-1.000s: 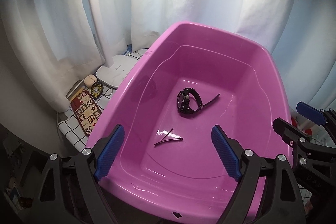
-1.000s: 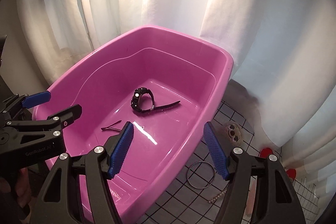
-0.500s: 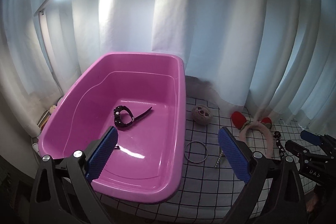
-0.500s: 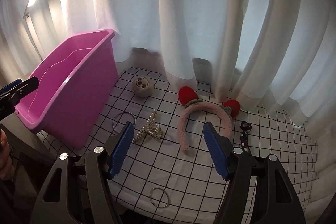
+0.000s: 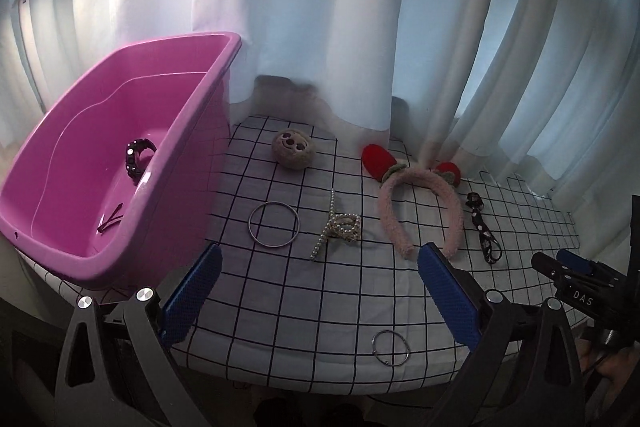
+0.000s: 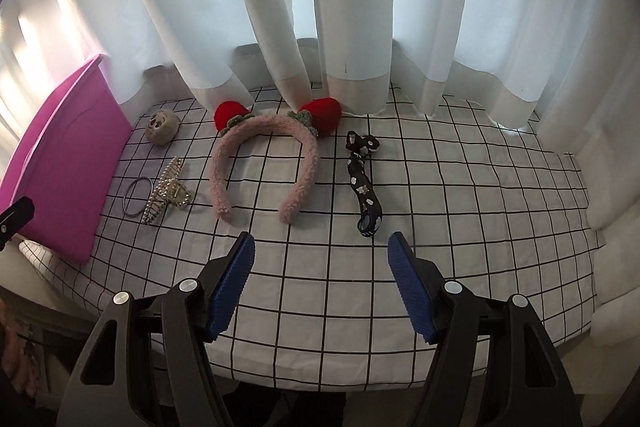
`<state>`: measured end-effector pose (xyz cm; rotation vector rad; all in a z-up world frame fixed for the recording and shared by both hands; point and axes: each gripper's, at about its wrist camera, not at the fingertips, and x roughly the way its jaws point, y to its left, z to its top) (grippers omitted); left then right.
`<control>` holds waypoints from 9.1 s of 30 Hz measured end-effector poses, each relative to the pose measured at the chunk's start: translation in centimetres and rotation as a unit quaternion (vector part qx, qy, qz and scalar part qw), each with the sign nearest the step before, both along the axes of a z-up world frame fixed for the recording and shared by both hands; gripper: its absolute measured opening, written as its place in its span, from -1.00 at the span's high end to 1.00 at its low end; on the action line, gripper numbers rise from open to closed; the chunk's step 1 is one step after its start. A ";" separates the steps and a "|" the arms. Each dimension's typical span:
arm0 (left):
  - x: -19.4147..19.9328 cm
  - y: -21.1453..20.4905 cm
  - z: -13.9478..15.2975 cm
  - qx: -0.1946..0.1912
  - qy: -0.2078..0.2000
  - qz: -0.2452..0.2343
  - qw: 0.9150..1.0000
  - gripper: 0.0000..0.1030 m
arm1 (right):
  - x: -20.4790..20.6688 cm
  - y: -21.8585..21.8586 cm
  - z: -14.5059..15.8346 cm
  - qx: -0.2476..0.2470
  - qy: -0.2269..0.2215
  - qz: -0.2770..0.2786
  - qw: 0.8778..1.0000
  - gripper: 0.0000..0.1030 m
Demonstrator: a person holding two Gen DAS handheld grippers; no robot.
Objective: Organize jewelry
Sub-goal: 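Withdraw both tools from the tub back over the table, then grasp the silver bangle with the left tool while the right tool grasps the black lanyard, then carry the bangle and lanyard into the pink tub and open both tools, then withdraw both tools from the tub back over the table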
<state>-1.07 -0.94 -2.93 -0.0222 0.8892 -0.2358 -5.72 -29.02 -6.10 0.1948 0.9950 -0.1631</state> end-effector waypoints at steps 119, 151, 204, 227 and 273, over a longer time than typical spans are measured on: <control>10.5 -1.2 -13.2 0.047 0.067 0.096 0.992 -0.34 | 7.6 -3.5 -10.9 0.004 0.010 0.030 0.999 0.67; 4.9 4.8 6.2 -0.002 -0.088 0.079 0.993 -0.34 | 7.9 6.8 7.1 0.022 -0.138 0.151 0.979 0.67; 9.5 26.7 1.9 -0.001 0.002 0.204 0.979 -0.81 | 21.9 39.5 7.0 -0.034 -0.061 0.338 0.939 -0.17; 7.1 23.4 4.2 0.011 -0.023 0.198 0.980 -0.81 | 17.0 35.2 9.3 -0.013 -0.094 0.315 0.944 -0.17; 0.5 -0.3 0.5 -0.007 -0.001 0.012 1.000 -0.83 | 1.0 2.1 1.1 0.045 -0.036 0.059 0.997 -0.18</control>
